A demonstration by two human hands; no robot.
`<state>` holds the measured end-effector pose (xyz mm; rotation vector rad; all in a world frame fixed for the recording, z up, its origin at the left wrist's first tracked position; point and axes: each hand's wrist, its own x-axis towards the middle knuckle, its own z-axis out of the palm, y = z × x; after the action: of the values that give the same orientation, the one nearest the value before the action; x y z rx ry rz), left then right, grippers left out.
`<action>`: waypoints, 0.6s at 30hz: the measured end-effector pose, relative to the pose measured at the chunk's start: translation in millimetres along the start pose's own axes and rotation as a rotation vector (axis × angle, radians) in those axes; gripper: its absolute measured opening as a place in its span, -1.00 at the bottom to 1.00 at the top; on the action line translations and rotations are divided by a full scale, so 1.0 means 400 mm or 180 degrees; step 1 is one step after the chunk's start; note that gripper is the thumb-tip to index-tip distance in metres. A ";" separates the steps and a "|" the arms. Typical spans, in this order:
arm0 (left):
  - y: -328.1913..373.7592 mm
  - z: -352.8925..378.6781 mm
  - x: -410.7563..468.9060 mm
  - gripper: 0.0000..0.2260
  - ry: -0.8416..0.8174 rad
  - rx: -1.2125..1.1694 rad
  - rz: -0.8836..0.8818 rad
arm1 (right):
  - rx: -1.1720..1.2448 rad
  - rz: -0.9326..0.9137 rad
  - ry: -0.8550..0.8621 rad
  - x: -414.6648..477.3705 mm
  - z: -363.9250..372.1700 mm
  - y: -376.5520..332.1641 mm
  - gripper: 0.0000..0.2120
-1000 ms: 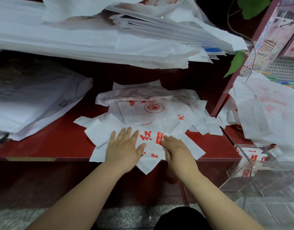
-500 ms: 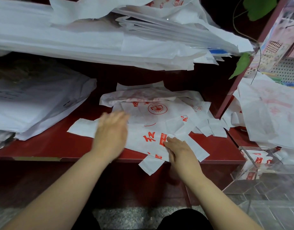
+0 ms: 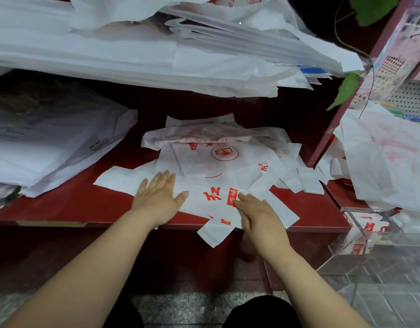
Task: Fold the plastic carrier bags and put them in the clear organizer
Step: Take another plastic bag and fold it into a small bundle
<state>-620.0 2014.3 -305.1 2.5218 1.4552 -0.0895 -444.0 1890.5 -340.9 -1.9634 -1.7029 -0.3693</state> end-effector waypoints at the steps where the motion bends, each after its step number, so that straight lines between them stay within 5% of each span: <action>1: -0.018 -0.003 0.000 -0.44 -0.0004 -0.0023 -0.0103 | 0.0006 0.0001 -0.0024 0.000 -0.001 -0.001 -0.78; 6: -0.074 -0.026 0.013 -0.40 0.0131 -0.0058 -0.0233 | 0.0528 0.0320 -0.0326 0.022 -0.042 -0.019 -0.74; 11: -0.079 -0.104 0.052 -0.37 -0.0060 0.0075 0.0179 | 0.0067 0.0917 -0.1756 0.110 -0.113 -0.007 -0.39; 18: -0.051 -0.156 0.101 -0.43 -0.0631 0.0783 0.0230 | -0.0012 0.1171 -0.2736 0.190 -0.125 0.013 -0.50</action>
<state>-620.8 2072.3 -254.6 2.6606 1.3460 -0.5203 -419.3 1926.7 -261.2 -2.5709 -1.6974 0.7023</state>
